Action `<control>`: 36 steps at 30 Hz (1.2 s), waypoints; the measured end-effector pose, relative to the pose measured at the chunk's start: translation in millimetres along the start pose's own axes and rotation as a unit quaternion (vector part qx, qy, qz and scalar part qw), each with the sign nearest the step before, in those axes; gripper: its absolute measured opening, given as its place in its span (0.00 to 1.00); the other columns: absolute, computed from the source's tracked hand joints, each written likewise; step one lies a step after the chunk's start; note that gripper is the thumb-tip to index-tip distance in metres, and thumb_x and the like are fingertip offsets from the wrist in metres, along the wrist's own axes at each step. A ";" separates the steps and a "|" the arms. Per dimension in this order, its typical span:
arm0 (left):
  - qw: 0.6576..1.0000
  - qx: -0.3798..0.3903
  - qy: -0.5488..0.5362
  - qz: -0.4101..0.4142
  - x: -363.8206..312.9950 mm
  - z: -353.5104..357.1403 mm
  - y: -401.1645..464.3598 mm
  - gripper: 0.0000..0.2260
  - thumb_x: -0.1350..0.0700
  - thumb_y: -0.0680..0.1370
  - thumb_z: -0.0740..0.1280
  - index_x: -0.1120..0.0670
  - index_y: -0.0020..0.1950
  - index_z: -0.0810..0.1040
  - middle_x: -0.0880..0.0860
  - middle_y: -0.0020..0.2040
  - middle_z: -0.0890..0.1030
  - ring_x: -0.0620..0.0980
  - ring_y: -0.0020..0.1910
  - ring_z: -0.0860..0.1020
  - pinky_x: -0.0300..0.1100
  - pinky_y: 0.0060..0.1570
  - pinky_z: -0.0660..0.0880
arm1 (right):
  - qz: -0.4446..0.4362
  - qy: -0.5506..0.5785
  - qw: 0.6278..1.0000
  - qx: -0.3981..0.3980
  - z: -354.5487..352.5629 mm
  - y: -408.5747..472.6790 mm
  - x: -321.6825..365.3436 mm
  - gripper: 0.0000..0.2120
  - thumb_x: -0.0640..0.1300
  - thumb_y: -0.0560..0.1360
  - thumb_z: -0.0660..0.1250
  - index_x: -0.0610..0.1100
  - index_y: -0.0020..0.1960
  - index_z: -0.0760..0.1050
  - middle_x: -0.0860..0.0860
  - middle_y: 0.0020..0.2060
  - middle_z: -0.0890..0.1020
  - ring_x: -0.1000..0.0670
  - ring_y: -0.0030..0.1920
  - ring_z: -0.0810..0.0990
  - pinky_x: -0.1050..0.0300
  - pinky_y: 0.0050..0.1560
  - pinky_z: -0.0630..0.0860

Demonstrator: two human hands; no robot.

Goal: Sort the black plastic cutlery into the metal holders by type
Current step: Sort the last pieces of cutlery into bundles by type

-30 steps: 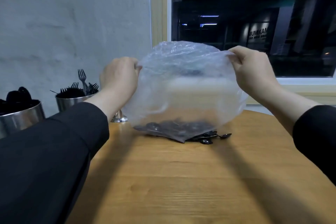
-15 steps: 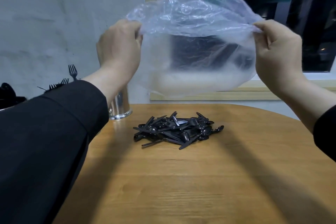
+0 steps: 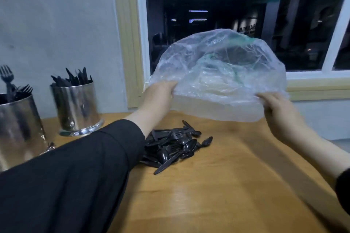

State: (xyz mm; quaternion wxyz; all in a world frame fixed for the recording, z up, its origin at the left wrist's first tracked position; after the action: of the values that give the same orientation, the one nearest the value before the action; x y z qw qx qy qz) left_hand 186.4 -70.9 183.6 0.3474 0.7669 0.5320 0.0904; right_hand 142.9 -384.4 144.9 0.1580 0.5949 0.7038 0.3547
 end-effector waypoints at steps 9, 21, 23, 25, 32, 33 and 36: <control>0.958 0.284 -0.035 0.033 -19.4 126.6 19.3 0.28 0.39 0.85 0.53 0.45 0.84 0.54 0.47 0.83 0.59 0.50 0.81 0.58 0.44 0.77 0.56 | 0.099 -0.082 0.991 0.032 66.5 2.7 -25.6 0.35 0.71 0.76 0.47 0.49 0.71 0.68 0.48 0.71 0.71 0.47 0.74 0.64 0.32 0.75 0.49; 0.964 0.255 0.022 0.064 -49.2 153.8 37.7 0.18 0.51 0.87 0.57 0.50 0.77 0.71 0.54 0.72 0.77 0.55 0.68 0.76 0.47 0.67 0.72 | 0.013 -0.070 0.975 0.211 142.2 5.8 -8.0 0.26 0.61 0.83 0.48 0.52 0.76 0.63 0.50 0.78 0.63 0.48 0.79 0.58 0.34 0.77 0.51; 0.988 0.153 -0.002 0.032 -36.5 111.2 28.5 0.17 0.50 0.86 0.58 0.49 0.74 0.74 0.52 0.63 0.83 0.53 0.59 0.81 0.50 0.60 0.78 | 0.010 -0.040 0.991 0.131 118.4 8.8 -1.2 0.29 0.63 0.81 0.52 0.49 0.76 0.64 0.49 0.74 0.69 0.46 0.75 0.65 0.34 0.75 0.56; 0.995 0.092 -0.022 -0.019 -10.8 71.1 4.2 0.15 0.48 0.85 0.60 0.47 0.70 0.77 0.49 0.58 0.84 0.52 0.56 0.81 0.52 0.56 0.78 | -0.034 0.016 0.999 0.039 86.5 10.2 22.8 0.28 0.62 0.80 0.56 0.46 0.73 0.68 0.47 0.68 0.74 0.43 0.69 0.72 0.38 0.72 0.64; 0.958 0.258 0.118 -0.049 43.1 35.1 -124.3 0.34 0.28 0.77 0.55 0.38 0.80 0.58 0.41 0.78 0.65 0.45 0.77 0.64 0.52 0.75 0.63 | -0.222 0.154 0.945 0.186 110.6 -34.5 150.2 0.23 0.62 0.82 0.55 0.52 0.72 0.71 0.57 0.67 0.74 0.56 0.67 0.72 0.60 0.68 0.68; 0.951 0.282 0.119 -0.054 47.4 40.8 -134.1 0.36 0.26 0.76 0.54 0.38 0.82 0.54 0.42 0.81 0.59 0.46 0.80 0.59 0.52 0.77 0.58 | -0.212 0.166 0.940 0.210 119.7 -39.3 157.5 0.24 0.62 0.82 0.55 0.54 0.74 0.69 0.59 0.69 0.72 0.58 0.69 0.70 0.63 0.69 0.66; 0.939 0.322 0.096 -0.068 57.0 55.9 -148.8 0.38 0.25 0.76 0.54 0.37 0.83 0.49 0.44 0.84 0.49 0.46 0.83 0.48 0.56 0.81 0.49 | -0.190 0.162 0.940 0.230 128.8 -45.4 168.8 0.23 0.60 0.82 0.57 0.54 0.74 0.69 0.61 0.70 0.72 0.61 0.69 0.69 0.73 0.66 0.60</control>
State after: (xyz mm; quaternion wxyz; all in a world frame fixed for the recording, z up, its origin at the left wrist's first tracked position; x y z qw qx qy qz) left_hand 126.5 -16.6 35.4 0.0341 0.7872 0.6147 -0.0365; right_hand 152.1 -185.9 57.4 -0.0350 0.4044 0.8823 0.2382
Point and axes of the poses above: each hand's wrist, its own y-axis towards the middle knuckle, its own z-axis out of the palm, x = y × z, the point moved 10 cm from there along y, towards the middle knuckle
